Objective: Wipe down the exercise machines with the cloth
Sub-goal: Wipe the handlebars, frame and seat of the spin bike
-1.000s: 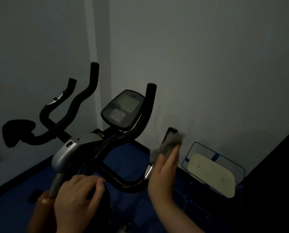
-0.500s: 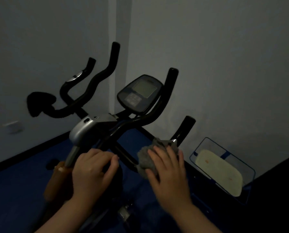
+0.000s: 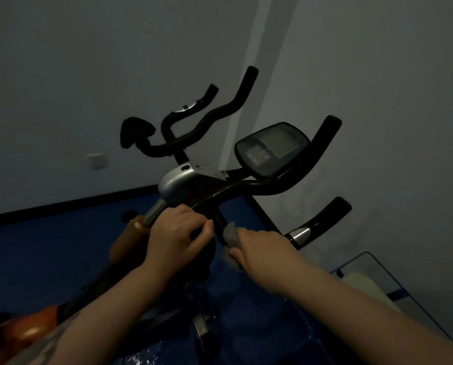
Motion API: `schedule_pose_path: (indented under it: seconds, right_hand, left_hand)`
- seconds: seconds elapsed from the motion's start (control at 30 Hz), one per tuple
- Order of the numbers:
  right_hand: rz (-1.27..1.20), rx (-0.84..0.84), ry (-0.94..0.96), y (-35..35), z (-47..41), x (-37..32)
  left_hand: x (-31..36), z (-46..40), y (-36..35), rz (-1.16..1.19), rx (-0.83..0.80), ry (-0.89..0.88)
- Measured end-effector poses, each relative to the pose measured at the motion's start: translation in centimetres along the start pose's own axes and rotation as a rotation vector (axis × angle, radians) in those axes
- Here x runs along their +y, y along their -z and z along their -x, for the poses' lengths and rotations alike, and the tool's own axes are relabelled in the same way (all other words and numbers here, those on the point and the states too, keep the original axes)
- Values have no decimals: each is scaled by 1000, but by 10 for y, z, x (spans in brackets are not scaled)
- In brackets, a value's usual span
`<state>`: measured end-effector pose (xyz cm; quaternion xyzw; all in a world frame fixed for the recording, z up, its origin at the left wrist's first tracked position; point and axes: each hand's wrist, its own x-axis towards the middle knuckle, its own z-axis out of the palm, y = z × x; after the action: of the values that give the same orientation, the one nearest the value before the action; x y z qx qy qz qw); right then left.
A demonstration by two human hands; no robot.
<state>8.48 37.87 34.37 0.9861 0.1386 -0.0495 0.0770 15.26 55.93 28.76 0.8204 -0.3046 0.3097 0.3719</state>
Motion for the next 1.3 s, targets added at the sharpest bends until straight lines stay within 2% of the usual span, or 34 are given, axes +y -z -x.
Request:
schedule_pose_path:
  seconds: [0.1,0.17,0.27,0.33,0.4,0.6,0.7,0.83,0.93,1.0,1.03,1.07,1.17,1.23,1.3]
  right_hand:
    - [44,-106,-20,3,-33,-2]
    - [52,-77,-8,3,-44,-3]
    - [225,-135,164,2,-31,0]
    - [216,-186,185,7,-34,5]
    - [104,-181,125,14,-49,5]
    - [-268,-70,-32,-3,-57,-1]
    - [-38,-43,-4,-6,-25,5]
    - [137,170,148,-1,20,34]
    - [139,396,-15,-3,42,71]
    - [-13,502,-161,-8,46,58]
    - [-54,530,-176,-14,43,44]
    - [-60,517,-154,-20,38,28]
    - [-24,328,-59,-23,31,10]
    - [-148,307,-144,-11,27,17]
    - [-394,353,-307,2,23,16]
  left_hand:
    - [1,-2,0,-31,5,-1]
    - [2,-2,1,-52,5,-3]
    - [3,0,1,-51,-2,-3]
    - [3,-1,0,-56,11,7]
    - [2,-3,-1,-56,14,13]
    - [2,1,1,-26,3,3]
    - [0,1,1,-7,-7,6]
    - [-2,2,1,22,-9,4]
    - [-4,2,0,52,-2,-30]
    - [-4,2,0,63,18,-35]
    - [-4,2,0,67,28,-17]
    - [-3,1,1,72,37,21]
    - [-3,-1,4,138,46,192]
    - [-5,-1,5,196,28,285]
    - [-10,3,6,232,-1,355]
